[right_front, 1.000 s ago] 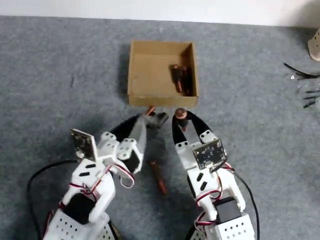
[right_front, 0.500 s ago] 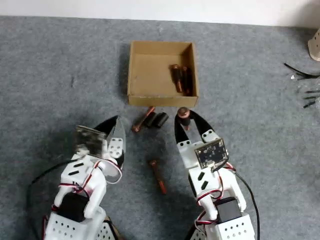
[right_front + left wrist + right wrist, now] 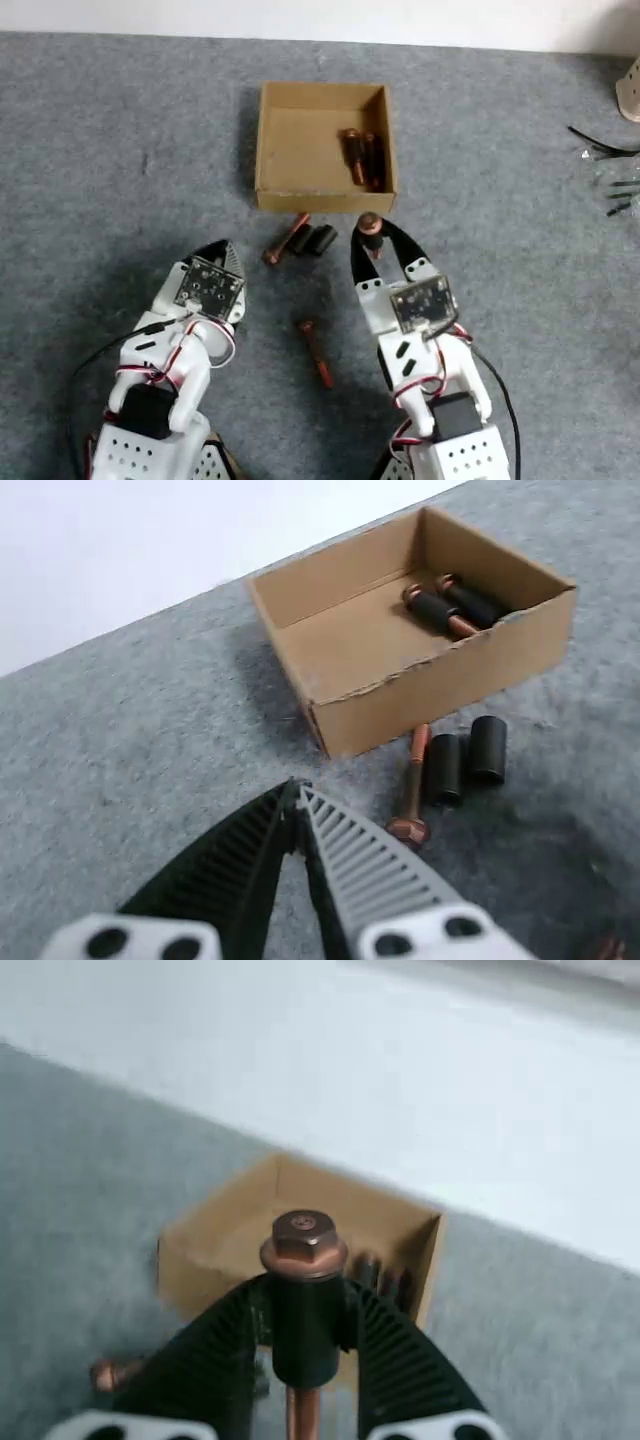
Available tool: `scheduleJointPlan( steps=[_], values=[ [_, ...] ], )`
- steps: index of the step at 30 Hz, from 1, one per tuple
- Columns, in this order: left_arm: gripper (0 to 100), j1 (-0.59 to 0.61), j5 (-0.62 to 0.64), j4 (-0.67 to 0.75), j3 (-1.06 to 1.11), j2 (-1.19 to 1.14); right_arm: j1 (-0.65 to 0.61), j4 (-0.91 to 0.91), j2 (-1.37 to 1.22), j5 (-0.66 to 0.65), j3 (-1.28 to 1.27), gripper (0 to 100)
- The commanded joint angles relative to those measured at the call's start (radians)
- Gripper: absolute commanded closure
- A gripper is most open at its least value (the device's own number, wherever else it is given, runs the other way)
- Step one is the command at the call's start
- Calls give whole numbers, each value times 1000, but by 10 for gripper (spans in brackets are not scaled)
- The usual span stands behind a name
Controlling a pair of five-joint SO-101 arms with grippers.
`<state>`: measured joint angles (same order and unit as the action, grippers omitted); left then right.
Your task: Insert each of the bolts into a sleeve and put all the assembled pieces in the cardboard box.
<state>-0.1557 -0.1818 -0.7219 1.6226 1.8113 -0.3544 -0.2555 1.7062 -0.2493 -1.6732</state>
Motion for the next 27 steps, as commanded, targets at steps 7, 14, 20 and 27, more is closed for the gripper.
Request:
scheduleJointPlan(
  steps=[7, 14, 20, 27],
  values=[
    [994, 21, 5, 23, 22, 10, 13, 124, -862, -18, 601, 994],
    [993, 22, 3, 95, 70, 8, 25, 58, -1518, 87, 1167, 994],
    [992, 22, 3, 100, 73, 8, 41, -79, -1853, 244, 1535, 994],
    [991, 18, 3, 101, 73, 8, 39, -111, -2038, 327, 1709, 994]
  ],
)
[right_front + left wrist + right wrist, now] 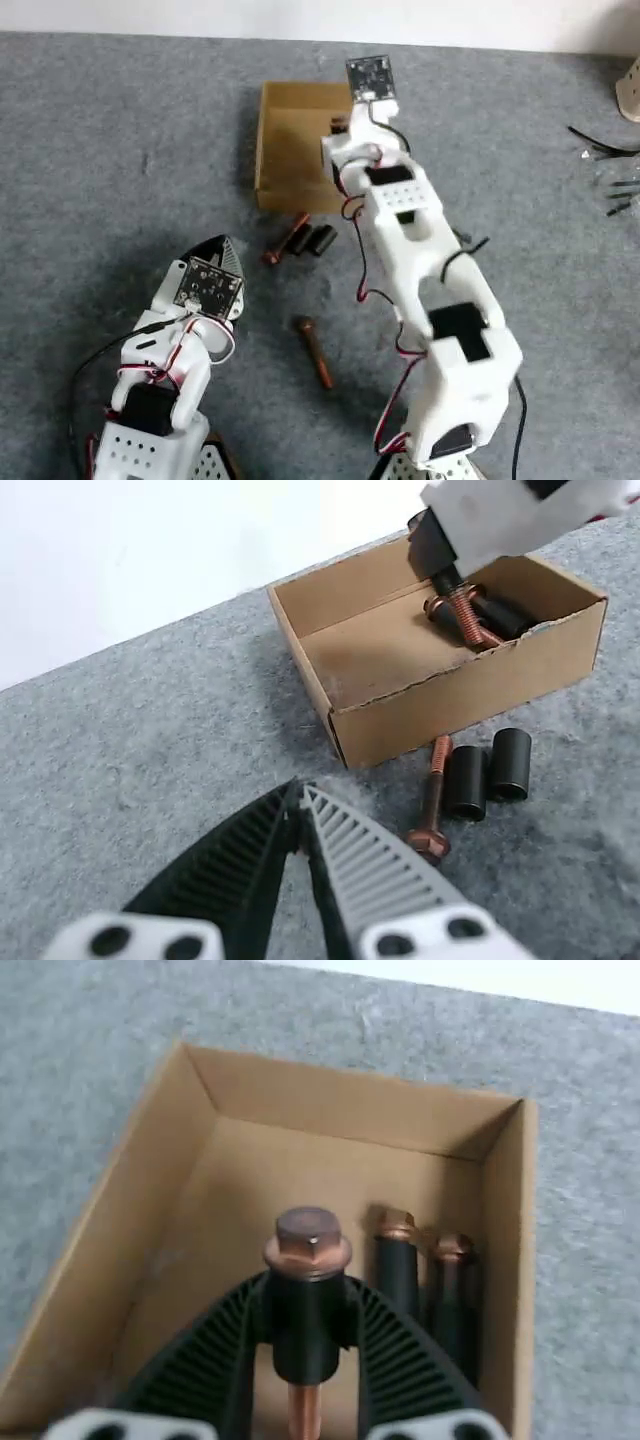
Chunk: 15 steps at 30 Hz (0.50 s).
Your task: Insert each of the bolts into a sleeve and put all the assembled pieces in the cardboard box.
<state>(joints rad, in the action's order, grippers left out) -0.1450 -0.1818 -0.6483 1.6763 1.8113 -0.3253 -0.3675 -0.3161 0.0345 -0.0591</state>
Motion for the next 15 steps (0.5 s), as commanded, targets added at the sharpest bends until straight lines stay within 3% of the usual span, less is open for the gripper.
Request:
scheduleJointPlan(
  steps=[1, 11, 15],
  values=[
    [991, 8, 3, 28, 19, 8, 10, 1, -33, 52, 101, 994],
    [990, 10, 3, 28, 18, 8, 8, 1, -79, 51, 96, 978],
    [990, 8, 3, 28, 19, 8, 8, -1, -81, 51, 94, 808]
  ],
)
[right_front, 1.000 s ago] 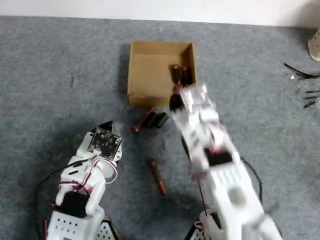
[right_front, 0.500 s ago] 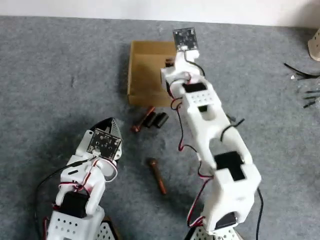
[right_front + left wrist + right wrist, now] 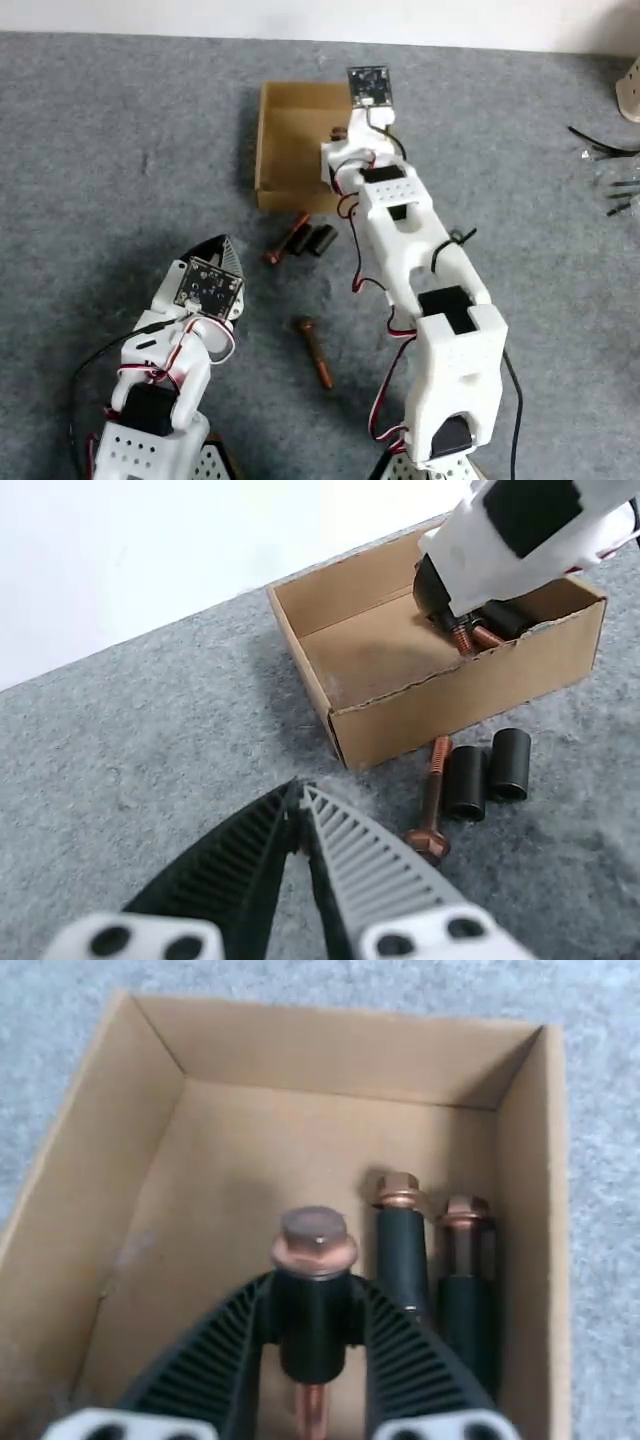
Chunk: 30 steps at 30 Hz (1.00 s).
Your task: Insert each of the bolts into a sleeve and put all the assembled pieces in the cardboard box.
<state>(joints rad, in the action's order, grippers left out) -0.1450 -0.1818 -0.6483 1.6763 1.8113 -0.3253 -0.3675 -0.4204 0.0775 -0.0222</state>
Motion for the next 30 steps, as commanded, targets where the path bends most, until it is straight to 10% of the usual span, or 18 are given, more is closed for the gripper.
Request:
scheduleJointPlan(
  steps=[1, 21, 30],
  values=[
    [990, 8, 3, 28, 19, 8, 8, -4, 24, 8, 58, 762],
    [990, 12, 3, 28, 15, 10, 35, -377, 648, 60, -266, 693],
    [990, 73, 18, 26, -5, 13, -182, -372, 977, 61, -650, 693]
  ],
)
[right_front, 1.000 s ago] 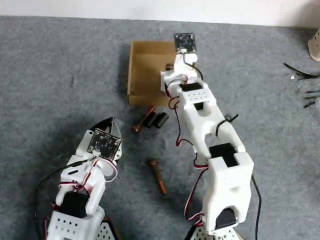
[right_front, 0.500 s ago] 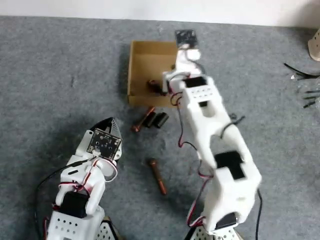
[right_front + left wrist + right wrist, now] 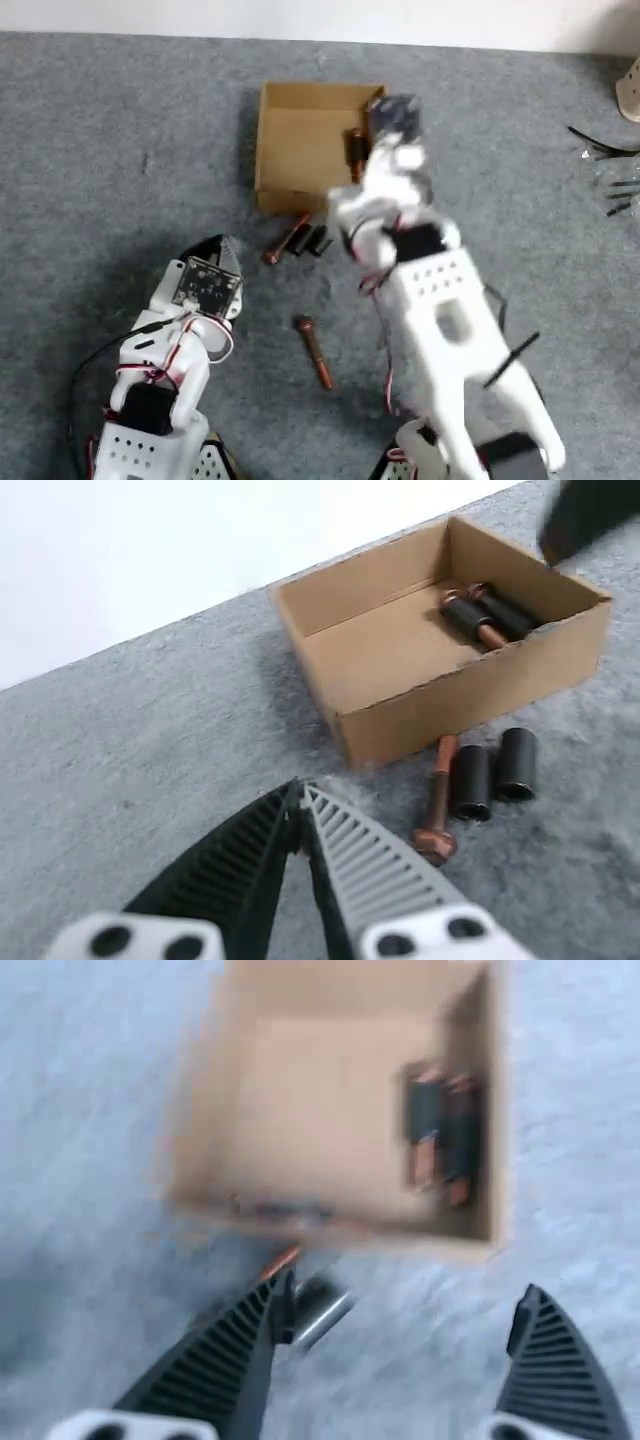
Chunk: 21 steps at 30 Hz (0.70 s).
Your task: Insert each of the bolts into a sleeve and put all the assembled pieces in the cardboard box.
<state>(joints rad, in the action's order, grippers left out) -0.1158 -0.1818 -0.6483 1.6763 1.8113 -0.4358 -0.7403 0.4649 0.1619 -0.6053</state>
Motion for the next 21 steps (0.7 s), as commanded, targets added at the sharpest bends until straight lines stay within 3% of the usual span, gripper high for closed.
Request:
scheduleJointPlan(
  steps=[1, 6, 21],
  values=[
    [990, 62, 49, 25, -10, 13, -91, 1, 105, -21, -94, 693],
    [989, 156, 158, 28, -24, 12, -131, 2, 120, -15, -200, 693],
    [989, 162, 160, 25, -31, 12, -197, 291, 119, -15, -406, 693]
  ],
)
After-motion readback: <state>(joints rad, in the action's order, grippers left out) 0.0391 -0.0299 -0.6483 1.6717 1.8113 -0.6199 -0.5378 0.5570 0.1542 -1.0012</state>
